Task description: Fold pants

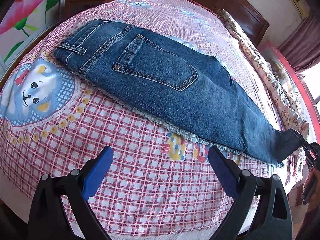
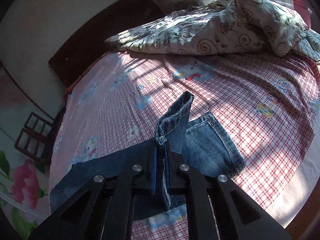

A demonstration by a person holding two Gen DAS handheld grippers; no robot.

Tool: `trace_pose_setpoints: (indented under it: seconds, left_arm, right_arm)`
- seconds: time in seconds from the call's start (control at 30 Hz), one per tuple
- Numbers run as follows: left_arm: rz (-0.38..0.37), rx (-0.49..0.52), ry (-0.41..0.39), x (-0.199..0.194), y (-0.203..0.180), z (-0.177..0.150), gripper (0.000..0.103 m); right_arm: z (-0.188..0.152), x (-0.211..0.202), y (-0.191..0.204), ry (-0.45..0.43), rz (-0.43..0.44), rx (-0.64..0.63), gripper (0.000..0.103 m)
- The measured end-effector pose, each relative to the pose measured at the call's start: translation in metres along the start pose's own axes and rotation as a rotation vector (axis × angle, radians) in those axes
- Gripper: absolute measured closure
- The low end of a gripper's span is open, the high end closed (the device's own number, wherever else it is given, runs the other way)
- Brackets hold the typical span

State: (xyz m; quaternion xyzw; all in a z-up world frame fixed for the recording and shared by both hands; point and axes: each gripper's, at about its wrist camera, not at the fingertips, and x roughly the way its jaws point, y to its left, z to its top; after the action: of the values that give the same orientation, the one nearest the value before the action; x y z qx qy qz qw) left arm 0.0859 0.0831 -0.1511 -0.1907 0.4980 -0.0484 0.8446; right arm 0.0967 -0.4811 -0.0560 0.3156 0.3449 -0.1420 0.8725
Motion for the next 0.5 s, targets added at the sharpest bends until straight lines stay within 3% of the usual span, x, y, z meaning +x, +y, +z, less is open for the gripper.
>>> trace_pose_setpoints:
  seconds: [0.1, 0.3, 0.33, 0.4, 0.47, 0.5]
  left_arm:
    - [-0.016, -0.026, -0.019, -0.006, 0.007, 0.001, 0.007]
    - [-0.009, -0.028, -0.017, -0.005, 0.009, 0.003, 0.007]
    - [-0.007, -0.026, -0.015, -0.003, 0.005, 0.006, 0.007]
    - [-0.01, -0.015, -0.011, 0.0, -0.002, 0.007, 0.007]
    - [-0.01, 0.01, -0.007, 0.002, -0.011, 0.007, 0.007]
    - [-0.011, 0.021, -0.007, 0.002, -0.016, 0.007, 0.007]
  right_arm:
    - [0.0, 0.008, -0.017, -0.01, -0.101, 0.005, 0.097]
    - [-0.025, 0.027, -0.099, 0.07, -0.238, 0.142, 0.095]
    - [-0.03, 0.028, -0.105, 0.072, -0.245, 0.149, 0.091]
    - [-0.038, 0.031, -0.112, 0.072, -0.272, 0.17, 0.068]
    - [-0.04, 0.03, -0.116, 0.055, -0.279, 0.189, 0.065]
    - [-0.04, 0.03, -0.116, 0.051, -0.295, 0.186, 0.059]
